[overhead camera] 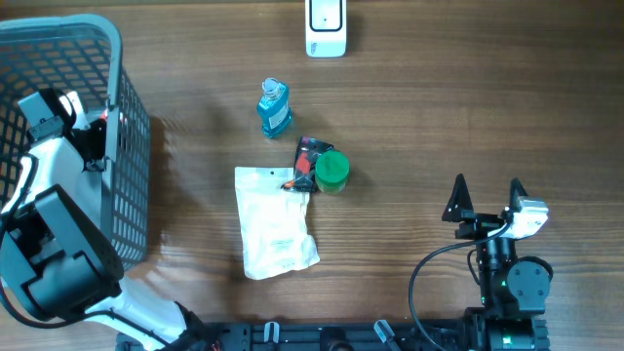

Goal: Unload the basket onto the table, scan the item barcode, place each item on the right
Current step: 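Grasp the red-and-white Kleenex tissue pack with the left gripper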

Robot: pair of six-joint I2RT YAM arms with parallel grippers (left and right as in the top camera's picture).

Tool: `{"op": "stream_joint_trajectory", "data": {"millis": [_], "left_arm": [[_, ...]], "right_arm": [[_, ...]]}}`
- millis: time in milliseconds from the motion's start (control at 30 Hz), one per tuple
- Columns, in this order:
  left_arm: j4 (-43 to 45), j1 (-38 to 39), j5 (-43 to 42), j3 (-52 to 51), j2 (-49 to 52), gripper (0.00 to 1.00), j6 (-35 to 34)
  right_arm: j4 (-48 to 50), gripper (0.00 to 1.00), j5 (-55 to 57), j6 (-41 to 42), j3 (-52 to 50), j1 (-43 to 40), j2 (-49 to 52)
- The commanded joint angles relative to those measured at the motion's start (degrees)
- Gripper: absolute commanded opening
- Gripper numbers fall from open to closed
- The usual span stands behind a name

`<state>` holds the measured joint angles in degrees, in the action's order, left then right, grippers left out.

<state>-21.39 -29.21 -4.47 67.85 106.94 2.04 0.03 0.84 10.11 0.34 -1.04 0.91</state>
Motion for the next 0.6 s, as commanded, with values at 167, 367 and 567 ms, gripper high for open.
{"op": "stream_joint_trajectory", "data": {"millis": [167, 367, 567], "left_arm": [[0.24, 0.55, -2.27, 0.24, 1.31, 1.00, -13.55], [0.20, 0.70, -0.24, 0.24, 3.26, 1.00, -23.87], [1.16, 3.06, -0.39, 0.24, 5.25, 1.00, -24.83]], "right_arm": [[0.31, 1.00, -0.92, -1.03, -0.04, 0.22, -0.37], [0.31, 1.00, -0.92, -1.01, -0.04, 0.22, -0.37], [0.31, 1.00, -0.92, -1.03, -0.04, 0.22, -0.37]]}}
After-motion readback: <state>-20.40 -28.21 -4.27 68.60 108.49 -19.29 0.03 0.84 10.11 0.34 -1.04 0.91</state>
